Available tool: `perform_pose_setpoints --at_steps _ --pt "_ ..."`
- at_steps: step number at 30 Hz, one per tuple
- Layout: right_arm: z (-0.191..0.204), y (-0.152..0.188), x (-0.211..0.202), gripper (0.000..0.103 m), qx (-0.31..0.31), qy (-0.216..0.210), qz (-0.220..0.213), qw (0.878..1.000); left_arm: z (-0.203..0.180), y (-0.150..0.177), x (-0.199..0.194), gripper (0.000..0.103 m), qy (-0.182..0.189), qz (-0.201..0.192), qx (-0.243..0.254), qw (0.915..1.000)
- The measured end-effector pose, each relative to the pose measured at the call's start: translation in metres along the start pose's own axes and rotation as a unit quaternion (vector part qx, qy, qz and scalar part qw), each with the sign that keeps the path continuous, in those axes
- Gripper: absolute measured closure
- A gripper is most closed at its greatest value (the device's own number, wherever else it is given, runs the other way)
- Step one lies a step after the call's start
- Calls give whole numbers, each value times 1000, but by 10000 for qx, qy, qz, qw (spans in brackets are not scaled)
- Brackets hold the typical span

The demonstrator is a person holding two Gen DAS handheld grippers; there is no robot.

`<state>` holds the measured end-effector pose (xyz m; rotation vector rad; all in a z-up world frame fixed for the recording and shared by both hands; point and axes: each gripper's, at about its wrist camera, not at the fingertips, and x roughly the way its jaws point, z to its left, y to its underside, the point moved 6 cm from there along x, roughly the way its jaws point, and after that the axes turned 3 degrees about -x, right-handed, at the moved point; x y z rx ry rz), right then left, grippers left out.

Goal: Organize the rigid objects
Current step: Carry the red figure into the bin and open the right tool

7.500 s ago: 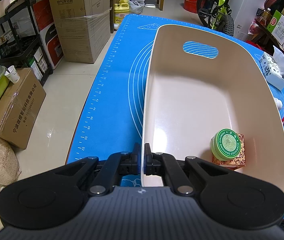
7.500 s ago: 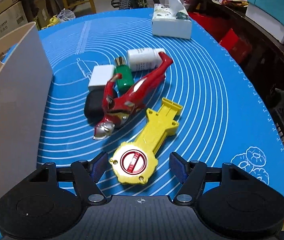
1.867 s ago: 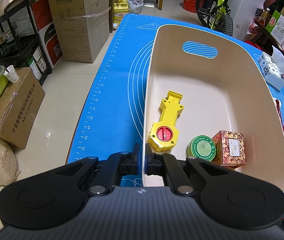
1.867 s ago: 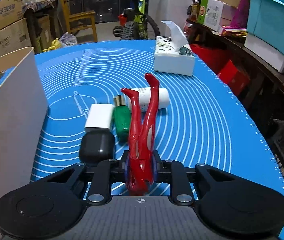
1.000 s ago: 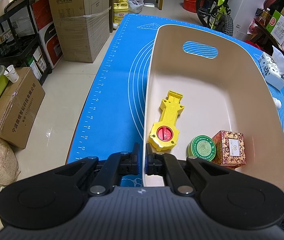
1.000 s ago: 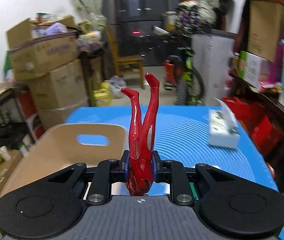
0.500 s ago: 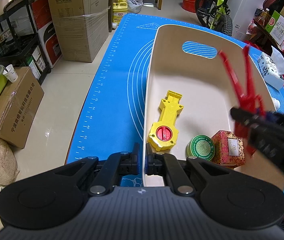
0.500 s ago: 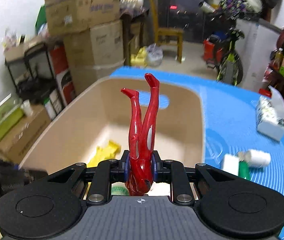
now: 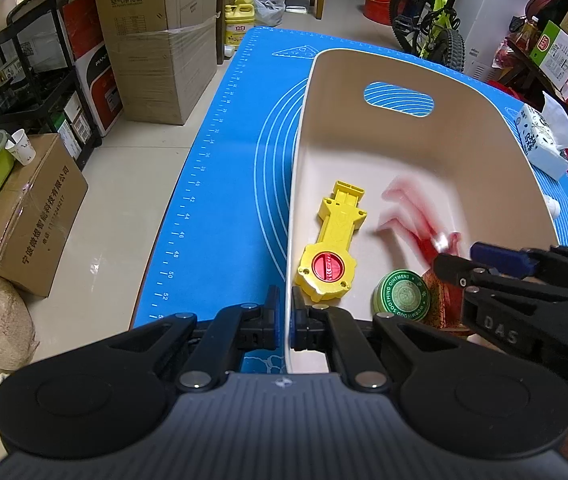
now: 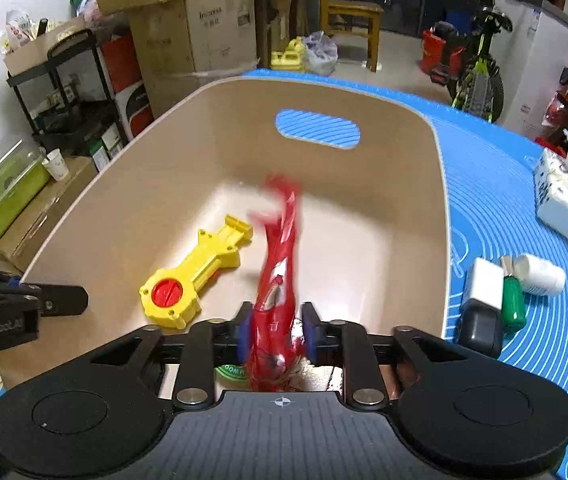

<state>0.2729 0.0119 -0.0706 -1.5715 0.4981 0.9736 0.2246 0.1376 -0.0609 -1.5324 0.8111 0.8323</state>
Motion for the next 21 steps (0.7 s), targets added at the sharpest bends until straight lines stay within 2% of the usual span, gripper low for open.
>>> perform_pose_setpoints --at_steps 5,9,14,21 --pt "-7 -10 -17 35 176 -147 -199 9995 1 -1 0 96 6 3 -7 10000" --pt "-22 -19 -36 32 366 -149 -463 9981 1 -1 0 96 7 4 -4 10000" --pt "-54 -29 -51 29 577 204 -765 9952 1 -1 0 96 8 4 -9 10000" --pt "-107 -18 -49 28 916 719 -749 9904 1 -1 0 95 11 5 -9 10000"
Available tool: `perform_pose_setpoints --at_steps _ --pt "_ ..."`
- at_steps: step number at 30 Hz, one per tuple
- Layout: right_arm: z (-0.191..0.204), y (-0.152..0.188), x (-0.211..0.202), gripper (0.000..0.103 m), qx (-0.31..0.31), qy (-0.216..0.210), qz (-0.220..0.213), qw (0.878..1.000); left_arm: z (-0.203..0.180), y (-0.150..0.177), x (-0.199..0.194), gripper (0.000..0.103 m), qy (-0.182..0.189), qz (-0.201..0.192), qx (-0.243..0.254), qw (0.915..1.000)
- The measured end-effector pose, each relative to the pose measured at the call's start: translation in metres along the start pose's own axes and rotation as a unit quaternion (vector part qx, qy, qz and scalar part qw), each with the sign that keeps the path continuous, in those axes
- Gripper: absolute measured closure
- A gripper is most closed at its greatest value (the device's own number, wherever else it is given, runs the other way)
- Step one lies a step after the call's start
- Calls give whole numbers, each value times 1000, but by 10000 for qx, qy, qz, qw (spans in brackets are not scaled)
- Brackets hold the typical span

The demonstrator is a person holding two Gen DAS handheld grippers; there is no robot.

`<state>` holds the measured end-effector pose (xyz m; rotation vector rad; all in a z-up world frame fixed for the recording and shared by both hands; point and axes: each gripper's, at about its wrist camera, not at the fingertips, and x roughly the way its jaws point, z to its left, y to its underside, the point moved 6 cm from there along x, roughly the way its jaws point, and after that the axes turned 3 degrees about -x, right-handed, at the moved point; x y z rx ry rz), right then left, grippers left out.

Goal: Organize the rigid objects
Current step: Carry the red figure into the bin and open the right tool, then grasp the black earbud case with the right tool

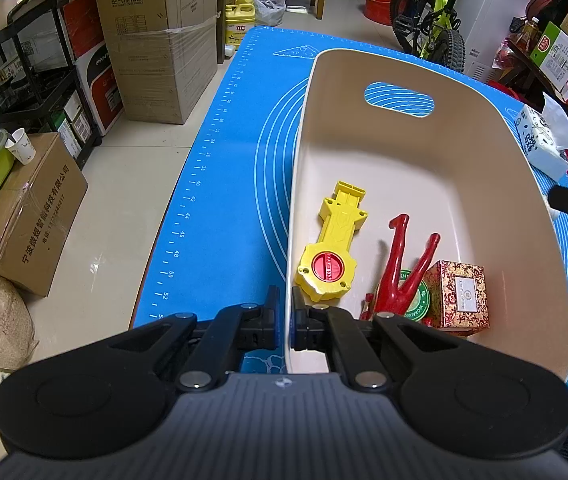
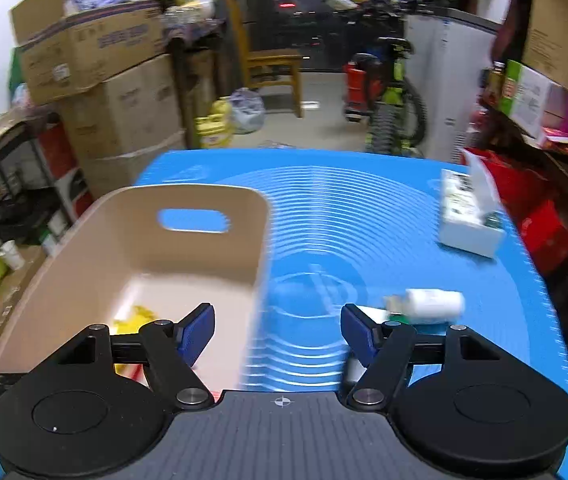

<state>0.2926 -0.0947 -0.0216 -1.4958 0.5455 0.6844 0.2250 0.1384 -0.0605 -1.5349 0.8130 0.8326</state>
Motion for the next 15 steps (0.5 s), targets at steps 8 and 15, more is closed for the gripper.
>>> perform_pose_setpoints --at_steps 8,15 --pt "-52 25 24 28 351 476 248 9979 0 0 0 95 -2 0 1 10000" --pt "-61 55 58 28 394 491 592 9963 0 0 0 95 1 1 -1 10000"
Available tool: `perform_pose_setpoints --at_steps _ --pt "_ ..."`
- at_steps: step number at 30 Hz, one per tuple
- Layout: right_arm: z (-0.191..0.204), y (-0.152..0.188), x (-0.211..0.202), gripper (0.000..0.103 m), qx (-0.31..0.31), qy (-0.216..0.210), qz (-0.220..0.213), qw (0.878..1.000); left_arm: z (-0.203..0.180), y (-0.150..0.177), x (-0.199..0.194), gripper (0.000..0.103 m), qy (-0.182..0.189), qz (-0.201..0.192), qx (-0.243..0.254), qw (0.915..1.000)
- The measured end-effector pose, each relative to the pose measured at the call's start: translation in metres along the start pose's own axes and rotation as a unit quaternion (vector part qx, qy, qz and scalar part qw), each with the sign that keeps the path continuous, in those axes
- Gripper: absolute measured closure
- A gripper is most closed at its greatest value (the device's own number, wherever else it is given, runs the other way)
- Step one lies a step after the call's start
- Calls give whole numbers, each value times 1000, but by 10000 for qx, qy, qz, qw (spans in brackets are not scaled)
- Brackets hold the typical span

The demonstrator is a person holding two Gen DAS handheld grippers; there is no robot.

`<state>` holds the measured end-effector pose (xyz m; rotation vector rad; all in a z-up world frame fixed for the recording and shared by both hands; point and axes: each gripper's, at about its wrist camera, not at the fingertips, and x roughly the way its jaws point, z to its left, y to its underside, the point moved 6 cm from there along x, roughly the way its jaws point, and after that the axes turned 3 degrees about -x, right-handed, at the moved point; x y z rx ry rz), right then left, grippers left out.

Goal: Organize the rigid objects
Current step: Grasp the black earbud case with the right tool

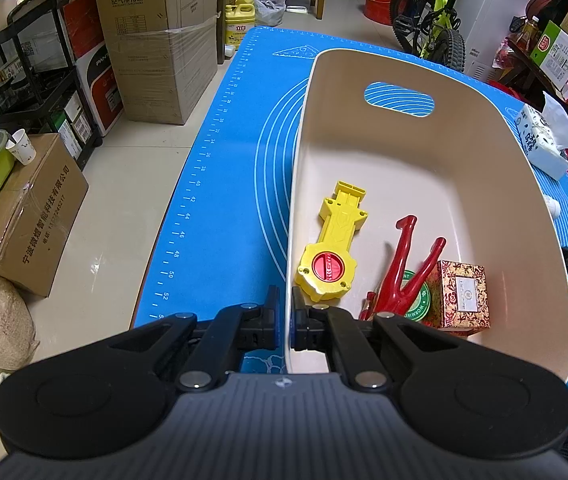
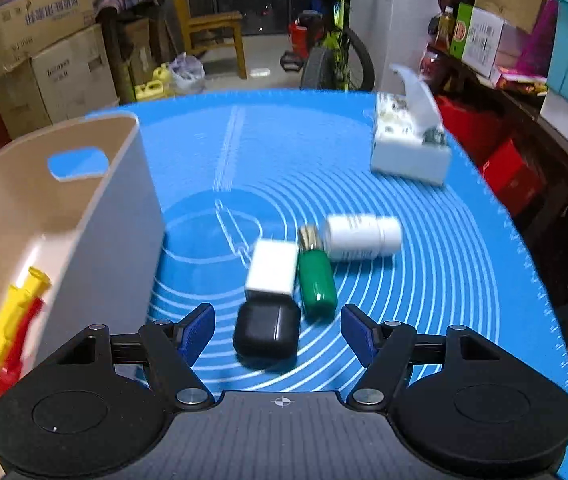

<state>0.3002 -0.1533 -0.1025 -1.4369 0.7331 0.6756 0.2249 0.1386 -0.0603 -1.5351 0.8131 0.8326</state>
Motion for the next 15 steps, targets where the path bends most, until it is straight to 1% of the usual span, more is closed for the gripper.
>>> perform_pose_setpoints --at_steps 6,10,14,15 --pt "2 13 25 28 140 -76 231 9996 0 0 0 95 0 0 0 10000" --pt "5 15 36 28 216 -91 304 9993 -1 0 0 95 -1 0 -1 10000" --pt "9 15 41 36 267 -77 243 9993 0 0 0 95 -1 1 -1 10000" --pt "10 15 41 40 256 -35 200 9995 0 0 0 95 -2 0 -1 10000"
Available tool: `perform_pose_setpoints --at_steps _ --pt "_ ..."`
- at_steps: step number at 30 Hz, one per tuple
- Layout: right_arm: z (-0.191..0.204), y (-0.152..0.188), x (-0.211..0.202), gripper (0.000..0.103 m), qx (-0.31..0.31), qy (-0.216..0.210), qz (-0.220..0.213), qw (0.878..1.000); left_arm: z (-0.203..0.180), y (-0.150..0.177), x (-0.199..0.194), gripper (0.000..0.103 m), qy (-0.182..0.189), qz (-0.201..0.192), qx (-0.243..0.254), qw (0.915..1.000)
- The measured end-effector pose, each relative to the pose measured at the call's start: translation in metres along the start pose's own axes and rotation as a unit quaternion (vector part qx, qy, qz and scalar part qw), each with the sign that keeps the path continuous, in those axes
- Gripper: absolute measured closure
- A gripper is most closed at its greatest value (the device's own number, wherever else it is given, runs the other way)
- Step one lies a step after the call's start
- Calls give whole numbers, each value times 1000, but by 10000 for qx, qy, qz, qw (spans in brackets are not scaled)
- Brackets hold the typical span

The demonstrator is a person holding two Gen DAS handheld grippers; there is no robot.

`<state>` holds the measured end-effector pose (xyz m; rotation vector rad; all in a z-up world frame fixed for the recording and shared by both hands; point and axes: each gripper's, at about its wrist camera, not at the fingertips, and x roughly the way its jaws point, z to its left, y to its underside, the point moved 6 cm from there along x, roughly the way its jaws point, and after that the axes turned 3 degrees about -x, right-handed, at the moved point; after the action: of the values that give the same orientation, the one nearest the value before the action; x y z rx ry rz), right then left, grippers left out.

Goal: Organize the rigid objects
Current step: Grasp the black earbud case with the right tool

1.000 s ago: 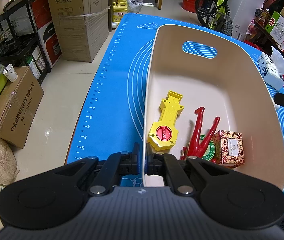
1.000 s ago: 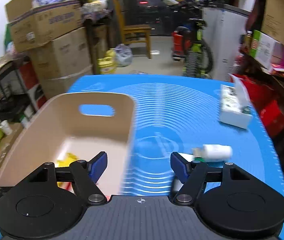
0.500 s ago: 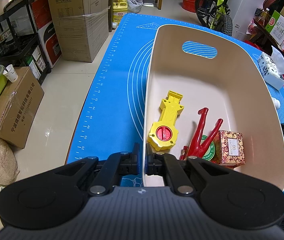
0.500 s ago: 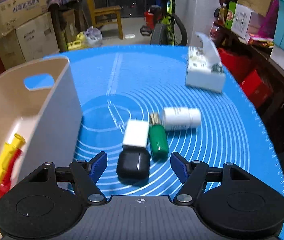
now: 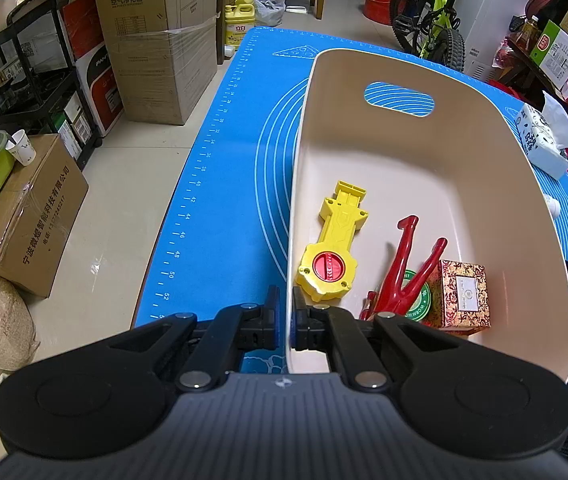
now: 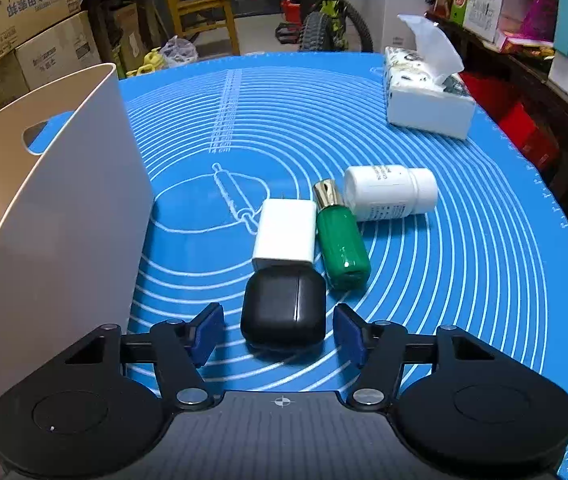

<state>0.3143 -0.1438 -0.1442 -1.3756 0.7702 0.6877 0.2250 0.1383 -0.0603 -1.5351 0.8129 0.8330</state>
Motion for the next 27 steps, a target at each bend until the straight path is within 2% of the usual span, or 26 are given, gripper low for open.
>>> perform_pose_setpoints --at_steps 3,15,27 --pt "3 0 1 53 -95 141 -67 9998 0 0 0 95 2 1 -2 10000" --pt "2 11 -13 53 -316 154 -254 9991 0 0 0 95 -3 1 -1 10000" --pt "15 -10 -74 53 -334 -121 -833 9959 0 0 0 95 -4 3 -2 10000"
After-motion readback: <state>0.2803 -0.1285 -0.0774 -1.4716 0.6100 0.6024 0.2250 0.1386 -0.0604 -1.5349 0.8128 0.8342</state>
